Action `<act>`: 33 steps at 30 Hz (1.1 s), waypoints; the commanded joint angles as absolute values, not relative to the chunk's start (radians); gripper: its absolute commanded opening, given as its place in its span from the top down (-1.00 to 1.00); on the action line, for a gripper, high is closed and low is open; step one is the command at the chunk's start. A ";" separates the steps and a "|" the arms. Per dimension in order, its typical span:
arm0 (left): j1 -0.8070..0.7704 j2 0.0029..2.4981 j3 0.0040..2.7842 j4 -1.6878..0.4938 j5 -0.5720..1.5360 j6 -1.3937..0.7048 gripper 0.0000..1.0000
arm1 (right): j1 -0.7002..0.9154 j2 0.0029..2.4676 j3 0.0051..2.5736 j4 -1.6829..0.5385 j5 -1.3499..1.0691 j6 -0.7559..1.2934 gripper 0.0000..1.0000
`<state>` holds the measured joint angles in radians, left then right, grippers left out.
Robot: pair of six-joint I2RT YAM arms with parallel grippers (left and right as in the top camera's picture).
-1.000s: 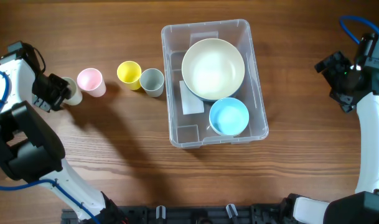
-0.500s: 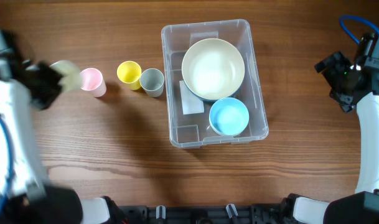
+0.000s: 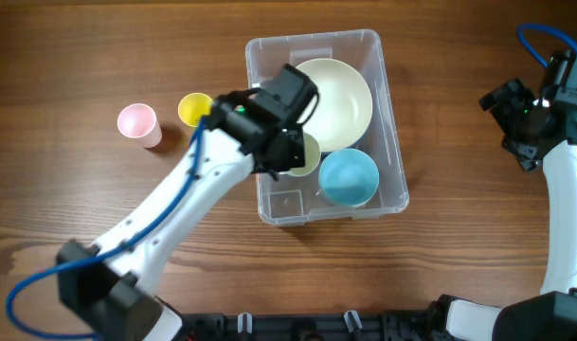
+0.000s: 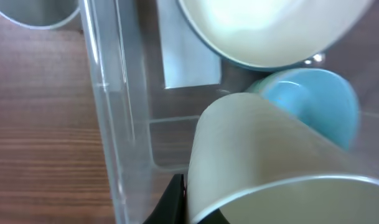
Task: Pack container
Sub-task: 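Carry the cream cup into the container and release it, then move the left gripper to the pink cup and grasp it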
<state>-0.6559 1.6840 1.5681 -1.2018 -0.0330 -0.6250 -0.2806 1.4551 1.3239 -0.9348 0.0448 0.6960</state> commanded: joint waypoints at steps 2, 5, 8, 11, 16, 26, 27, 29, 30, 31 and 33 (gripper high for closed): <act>-0.671 1.783 1.560 -1.203 -0.081 -0.699 0.92 | -0.283 1.464 1.335 -0.931 0.044 0.710 -0.99; -0.671 1.842 1.517 -1.163 -0.080 -0.715 0.92 | -0.283 1.464 1.335 -0.931 0.044 0.710 -1.00; -0.671 1.875 1.475 -1.110 -0.075 -0.716 0.92 | -0.283 1.464 1.335 -0.931 0.044 0.709 -0.99; -0.669 1.895 1.466 -1.087 -0.068 -0.716 0.86 | -0.283 1.464 1.335 -0.931 0.044 0.710 -0.99; -0.646 1.841 1.515 -1.108 -0.069 -0.716 -0.04 | -0.283 1.464 1.335 -0.931 0.044 0.710 -0.99; -0.232 1.510 1.633 -1.224 -0.249 -0.702 -0.82 | -0.283 1.464 1.335 -0.931 0.044 0.710 -0.99; -0.152 1.503 1.633 -1.219 -0.245 -0.680 -0.82 | -0.283 1.464 1.335 -0.931 0.044 0.710 -0.99; 0.000 1.519 1.628 -1.214 -0.215 -0.652 -0.81 | -0.283 1.464 1.335 -0.931 0.044 0.710 -0.99; 0.055 1.534 1.624 -1.210 -0.182 -0.631 -0.80 | -0.283 1.464 1.335 -0.931 0.044 0.710 -0.99; 0.118 1.562 1.617 -1.200 -0.126 -0.600 -0.75 | -0.283 1.464 1.335 -0.931 0.044 0.710 -1.00; 0.210 1.634 1.603 -1.187 -0.006 -0.564 -0.70 | -0.283 1.464 1.335 -0.931 0.044 0.710 -1.00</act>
